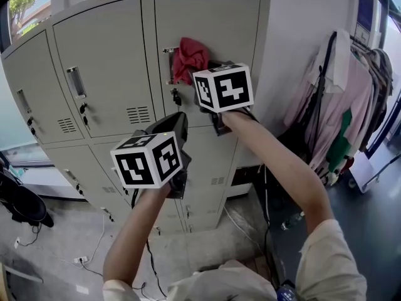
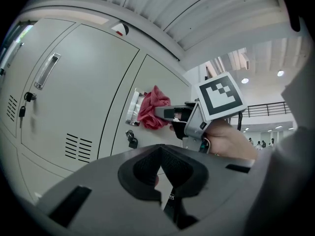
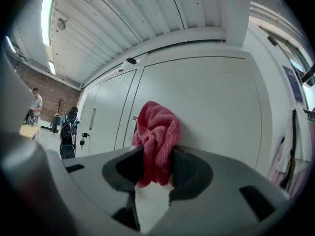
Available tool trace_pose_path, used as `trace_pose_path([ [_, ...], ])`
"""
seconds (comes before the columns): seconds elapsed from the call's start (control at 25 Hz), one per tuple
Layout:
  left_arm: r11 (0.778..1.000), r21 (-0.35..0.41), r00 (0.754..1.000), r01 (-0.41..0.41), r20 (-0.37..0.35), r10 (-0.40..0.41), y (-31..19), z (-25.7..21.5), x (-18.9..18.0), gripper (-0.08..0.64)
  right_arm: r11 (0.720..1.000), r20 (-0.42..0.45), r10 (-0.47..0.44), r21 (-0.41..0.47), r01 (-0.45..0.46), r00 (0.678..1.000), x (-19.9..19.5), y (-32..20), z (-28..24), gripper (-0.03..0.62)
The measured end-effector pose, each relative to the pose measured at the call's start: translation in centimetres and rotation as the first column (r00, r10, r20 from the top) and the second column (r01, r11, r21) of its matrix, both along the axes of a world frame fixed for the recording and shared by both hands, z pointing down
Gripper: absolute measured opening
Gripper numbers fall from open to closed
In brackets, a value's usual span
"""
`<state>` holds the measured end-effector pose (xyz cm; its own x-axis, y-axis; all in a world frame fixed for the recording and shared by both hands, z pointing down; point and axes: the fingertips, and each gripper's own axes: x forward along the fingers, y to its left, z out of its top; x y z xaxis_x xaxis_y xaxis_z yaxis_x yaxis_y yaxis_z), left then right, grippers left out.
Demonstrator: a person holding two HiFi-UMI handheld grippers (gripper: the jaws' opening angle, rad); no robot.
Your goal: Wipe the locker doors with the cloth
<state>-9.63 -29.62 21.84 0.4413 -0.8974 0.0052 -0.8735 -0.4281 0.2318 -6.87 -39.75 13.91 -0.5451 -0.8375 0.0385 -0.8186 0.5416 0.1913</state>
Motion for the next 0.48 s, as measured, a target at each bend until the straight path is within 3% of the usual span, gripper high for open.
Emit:
trace_pose_path([
  [0.48,0.999,-0.009,0.999,-0.039,0.007,0.039,-0.7,0.3,1.8,0.003,0.999,0.020,0.047,-0.008,-0.046,0.999,3.3,-0.6,0.0,0.144],
])
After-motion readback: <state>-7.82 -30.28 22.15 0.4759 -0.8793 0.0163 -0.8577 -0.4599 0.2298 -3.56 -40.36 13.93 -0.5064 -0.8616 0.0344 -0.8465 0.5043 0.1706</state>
